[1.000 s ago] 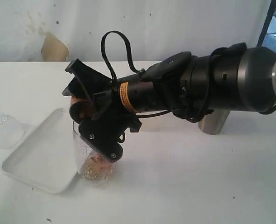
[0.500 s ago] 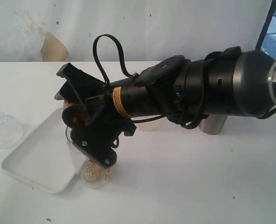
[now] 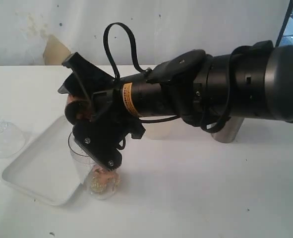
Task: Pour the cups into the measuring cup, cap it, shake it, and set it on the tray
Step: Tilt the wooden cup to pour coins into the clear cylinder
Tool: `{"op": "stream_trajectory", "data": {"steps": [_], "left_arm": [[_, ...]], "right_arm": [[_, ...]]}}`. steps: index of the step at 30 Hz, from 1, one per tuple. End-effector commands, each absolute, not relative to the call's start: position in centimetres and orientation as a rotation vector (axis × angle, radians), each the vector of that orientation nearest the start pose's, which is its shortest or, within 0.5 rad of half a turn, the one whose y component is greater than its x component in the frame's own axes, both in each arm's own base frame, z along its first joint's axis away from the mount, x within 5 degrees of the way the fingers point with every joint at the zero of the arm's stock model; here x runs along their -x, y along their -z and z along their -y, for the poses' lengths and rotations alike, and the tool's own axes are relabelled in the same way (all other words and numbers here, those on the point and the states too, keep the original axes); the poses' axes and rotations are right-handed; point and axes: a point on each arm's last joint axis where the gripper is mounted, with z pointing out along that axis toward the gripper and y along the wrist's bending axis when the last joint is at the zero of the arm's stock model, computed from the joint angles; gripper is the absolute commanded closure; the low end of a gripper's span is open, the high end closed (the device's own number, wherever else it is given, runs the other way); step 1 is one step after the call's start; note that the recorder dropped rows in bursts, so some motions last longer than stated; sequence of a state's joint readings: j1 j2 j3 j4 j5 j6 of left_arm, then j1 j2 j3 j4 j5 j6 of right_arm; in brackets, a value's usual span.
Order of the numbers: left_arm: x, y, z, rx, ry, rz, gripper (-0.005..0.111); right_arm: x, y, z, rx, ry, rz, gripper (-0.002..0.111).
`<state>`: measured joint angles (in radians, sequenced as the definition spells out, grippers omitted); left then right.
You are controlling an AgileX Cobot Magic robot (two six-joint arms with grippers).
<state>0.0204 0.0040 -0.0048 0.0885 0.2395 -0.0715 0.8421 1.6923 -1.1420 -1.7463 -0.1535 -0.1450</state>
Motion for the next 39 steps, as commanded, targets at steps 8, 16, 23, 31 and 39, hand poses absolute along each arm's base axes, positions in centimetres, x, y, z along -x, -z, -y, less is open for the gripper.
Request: {"op": "stream_trajectory", "data": {"steps": [8,16,23,31,39], "left_arm": [[-5.5,-19.2,-0.3,0.024,-0.033,-1.718,0.107],[-5.5,-19.2,-0.3,0.024,-0.033,-1.718,0.107],[-5.5,-19.2,-0.3,0.024,-0.033,-1.718,0.107],[-5.5,-19.2,-0.3,0.024,-0.033,-1.718,0.107],[-5.5,-19.2,-0.3,0.024,-0.033,-1.718,0.107]], "right_arm": [[-25.5,-27.2,-29.1,2.034,0.66,-0.431,0.108],[-24.6,-27.3,-29.8,2.042,0.723,-0.391,0.108],[-24.3,-27.3,-30.1,2.067,0.763,-0.3,0.108],[-23.7,-27.4,-30.5,2.098,0.856,-0.163,0.108],[-23.6,-27.3,-30.6,2.127,0.918,-0.029,0.108]]}}
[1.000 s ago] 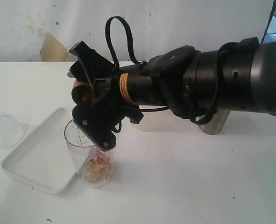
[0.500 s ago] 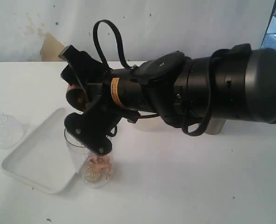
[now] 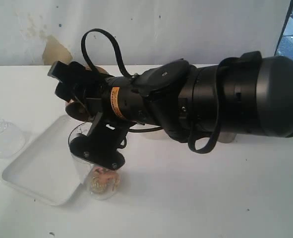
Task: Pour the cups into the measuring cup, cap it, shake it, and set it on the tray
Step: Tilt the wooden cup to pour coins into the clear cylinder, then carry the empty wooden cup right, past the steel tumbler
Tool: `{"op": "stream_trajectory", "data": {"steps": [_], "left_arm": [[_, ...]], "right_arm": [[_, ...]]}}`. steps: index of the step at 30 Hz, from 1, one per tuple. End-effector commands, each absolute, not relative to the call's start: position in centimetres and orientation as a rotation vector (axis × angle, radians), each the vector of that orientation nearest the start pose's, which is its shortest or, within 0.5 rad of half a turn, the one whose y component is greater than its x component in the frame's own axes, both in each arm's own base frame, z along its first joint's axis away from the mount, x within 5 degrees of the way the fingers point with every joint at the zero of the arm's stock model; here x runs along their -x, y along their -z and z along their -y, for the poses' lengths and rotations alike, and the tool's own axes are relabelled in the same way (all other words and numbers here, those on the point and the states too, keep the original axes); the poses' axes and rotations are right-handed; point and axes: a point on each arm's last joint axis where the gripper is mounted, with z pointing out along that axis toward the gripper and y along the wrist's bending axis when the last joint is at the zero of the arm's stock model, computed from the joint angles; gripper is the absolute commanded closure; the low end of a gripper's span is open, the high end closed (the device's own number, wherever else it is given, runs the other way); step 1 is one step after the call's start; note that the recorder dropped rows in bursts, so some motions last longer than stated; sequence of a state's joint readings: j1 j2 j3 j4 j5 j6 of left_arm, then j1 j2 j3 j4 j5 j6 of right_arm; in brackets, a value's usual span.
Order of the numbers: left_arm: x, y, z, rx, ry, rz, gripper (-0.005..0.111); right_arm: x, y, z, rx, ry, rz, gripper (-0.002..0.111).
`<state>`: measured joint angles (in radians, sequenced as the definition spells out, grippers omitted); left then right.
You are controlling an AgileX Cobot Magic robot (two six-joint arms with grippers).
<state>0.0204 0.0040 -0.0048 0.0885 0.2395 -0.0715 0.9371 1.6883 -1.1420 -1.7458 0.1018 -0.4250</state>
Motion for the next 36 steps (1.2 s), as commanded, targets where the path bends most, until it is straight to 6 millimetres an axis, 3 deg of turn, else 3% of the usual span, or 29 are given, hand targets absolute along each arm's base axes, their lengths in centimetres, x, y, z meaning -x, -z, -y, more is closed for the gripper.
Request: {"op": "stream_trajectory", "data": {"steps": [1,22,30,36], "left_arm": [[-5.5,-19.2,-0.3,0.024,-0.033,-1.718,0.107],[-5.5,-19.2,-0.3,0.024,-0.033,-1.718,0.107],[-5.5,-19.2,-0.3,0.024,-0.033,-1.718,0.107],[-5.5,-19.2,-0.3,0.024,-0.033,-1.718,0.107]], "right_arm": [[-23.4,-27.2,-30.7,2.131,0.925,-0.006,0.108],[-23.5,-27.3,-30.6,2.148,0.999,0.075,0.108],[-23.5,-27.7,-30.4,2.034,0.755,-0.364,0.108],[-23.6,-28.5,-29.9,1.946,0.576,-0.55,0.108]]}}
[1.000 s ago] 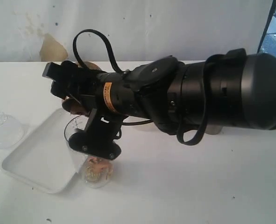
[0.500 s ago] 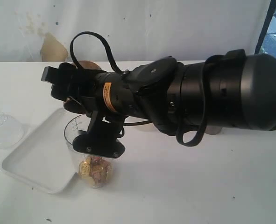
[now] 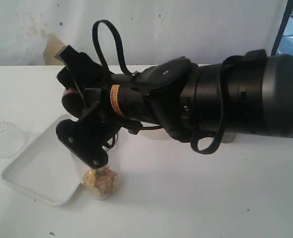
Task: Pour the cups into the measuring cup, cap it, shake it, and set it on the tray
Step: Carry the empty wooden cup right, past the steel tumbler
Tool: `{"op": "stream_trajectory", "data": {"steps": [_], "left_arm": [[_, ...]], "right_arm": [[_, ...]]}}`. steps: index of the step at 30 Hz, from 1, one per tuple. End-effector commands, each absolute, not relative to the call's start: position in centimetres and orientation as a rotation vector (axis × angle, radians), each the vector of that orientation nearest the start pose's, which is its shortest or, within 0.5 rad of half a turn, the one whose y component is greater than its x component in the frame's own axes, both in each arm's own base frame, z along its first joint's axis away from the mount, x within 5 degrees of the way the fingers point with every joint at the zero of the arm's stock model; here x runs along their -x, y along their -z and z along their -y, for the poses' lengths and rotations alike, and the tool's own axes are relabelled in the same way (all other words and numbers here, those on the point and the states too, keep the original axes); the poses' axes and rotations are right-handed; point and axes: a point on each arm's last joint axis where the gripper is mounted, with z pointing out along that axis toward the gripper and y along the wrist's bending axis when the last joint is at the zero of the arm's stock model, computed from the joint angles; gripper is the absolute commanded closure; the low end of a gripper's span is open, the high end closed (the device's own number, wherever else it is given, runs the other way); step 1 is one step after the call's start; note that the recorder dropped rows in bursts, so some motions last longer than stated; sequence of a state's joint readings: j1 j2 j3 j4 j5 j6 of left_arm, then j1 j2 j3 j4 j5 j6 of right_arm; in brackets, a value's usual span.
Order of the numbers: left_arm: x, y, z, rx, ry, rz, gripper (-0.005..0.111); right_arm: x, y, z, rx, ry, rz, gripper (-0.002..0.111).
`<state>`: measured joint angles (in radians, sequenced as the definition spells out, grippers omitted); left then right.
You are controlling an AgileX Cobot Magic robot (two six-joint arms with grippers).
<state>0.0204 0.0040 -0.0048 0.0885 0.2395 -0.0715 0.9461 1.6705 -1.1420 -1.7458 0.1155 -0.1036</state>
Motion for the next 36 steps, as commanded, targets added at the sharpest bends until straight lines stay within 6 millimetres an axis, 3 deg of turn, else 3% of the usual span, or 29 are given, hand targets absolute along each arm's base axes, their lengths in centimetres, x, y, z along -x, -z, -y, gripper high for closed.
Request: {"op": "stream_trajectory", "data": {"steps": [1,12,16,22,27,36], "left_arm": [[-5.5,-19.2,-0.3,0.024,-0.033,-1.718,0.107],[-5.5,-19.2,-0.3,0.024,-0.033,-1.718,0.107],[-5.5,-19.2,-0.3,0.024,-0.033,-1.718,0.107],[-5.5,-19.2,-0.3,0.022,-0.032,-1.718,0.107],[-5.5,-19.2,-0.2,0.018,-0.028,-1.718,0.107],[-5.5,-19.2,-0.2,0.018,-0.028,-1.718,0.107]], "right_arm": [[-23.7,-28.7,-29.6,1.926,0.529,-0.581,0.108],[-25.0,-33.2,-26.7,1.664,-0.062,-0.884,0.108],[-25.7,-34.6,-25.7,1.495,-0.154,-1.086,0.108],[-27.2,-36.9,-22.3,1.23,-0.14,-1.282,0.108],[-29.2,-38.0,-17.5,0.976,-0.083,-1.435,0.108],[-33.5,-36.7,-4.9,0.481,0.033,-1.695,0.108]]}}
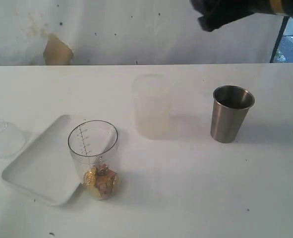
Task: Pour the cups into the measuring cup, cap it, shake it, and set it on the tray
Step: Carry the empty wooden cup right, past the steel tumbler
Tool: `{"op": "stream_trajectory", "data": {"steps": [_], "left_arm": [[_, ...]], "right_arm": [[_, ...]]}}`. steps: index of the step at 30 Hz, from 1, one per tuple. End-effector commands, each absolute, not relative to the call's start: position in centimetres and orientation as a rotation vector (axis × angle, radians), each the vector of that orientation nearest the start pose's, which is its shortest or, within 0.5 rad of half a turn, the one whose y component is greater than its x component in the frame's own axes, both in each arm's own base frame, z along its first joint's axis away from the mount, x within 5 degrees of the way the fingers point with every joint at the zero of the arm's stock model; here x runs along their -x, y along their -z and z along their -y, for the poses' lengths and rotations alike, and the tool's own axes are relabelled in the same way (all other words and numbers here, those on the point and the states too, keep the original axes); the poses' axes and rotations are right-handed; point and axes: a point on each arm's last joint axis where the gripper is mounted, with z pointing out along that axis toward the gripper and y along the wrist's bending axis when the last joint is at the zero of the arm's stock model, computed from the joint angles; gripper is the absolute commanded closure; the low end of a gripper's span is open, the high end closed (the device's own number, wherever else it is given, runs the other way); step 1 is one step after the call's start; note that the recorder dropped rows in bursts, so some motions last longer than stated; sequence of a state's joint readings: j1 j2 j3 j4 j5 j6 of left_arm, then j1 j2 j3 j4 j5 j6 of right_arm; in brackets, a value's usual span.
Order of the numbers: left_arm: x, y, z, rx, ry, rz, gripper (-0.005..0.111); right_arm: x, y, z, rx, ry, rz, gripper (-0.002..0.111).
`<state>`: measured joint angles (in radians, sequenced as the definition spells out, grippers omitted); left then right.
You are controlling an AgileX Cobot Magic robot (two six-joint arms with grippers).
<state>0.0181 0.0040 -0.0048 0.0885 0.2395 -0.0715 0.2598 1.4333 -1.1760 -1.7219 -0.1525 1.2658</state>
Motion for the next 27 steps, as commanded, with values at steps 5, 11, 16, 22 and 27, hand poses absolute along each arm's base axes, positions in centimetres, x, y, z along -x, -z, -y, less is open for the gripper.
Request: {"op": "stream_trajectory", "data": {"steps": [5,11,16,22,27], "left_arm": [[-5.5,-19.2,-0.2,0.018,-0.028,-1.718,0.107],[-5.5,-19.2,-0.2,0.018,-0.028,-1.718,0.107],[-5.5,-19.2,-0.2,0.018,-0.028,-1.718,0.107],[-5.5,-19.2,-0.2,0.016,-0.029,-1.718,0.107],[-5.5,-19.2,-0.2,0.016,-0.029,-1.718,0.107]], "right_arm": [[-34.5,-35.1,0.8,0.284,0.018,-1.764,0.108],[-34.5,-29.3,5.8,0.169,-0.08,-1.743,0.108],[-34.7,-22.4,8.9,-0.022,-0.059,-1.785,0.108],[-36.5,-14.9,8.8,-0.006,-0.173,-1.841,0.108],[-36.9,-11.3,9.2,0.009,-0.105,-1.835,0.108]]}}
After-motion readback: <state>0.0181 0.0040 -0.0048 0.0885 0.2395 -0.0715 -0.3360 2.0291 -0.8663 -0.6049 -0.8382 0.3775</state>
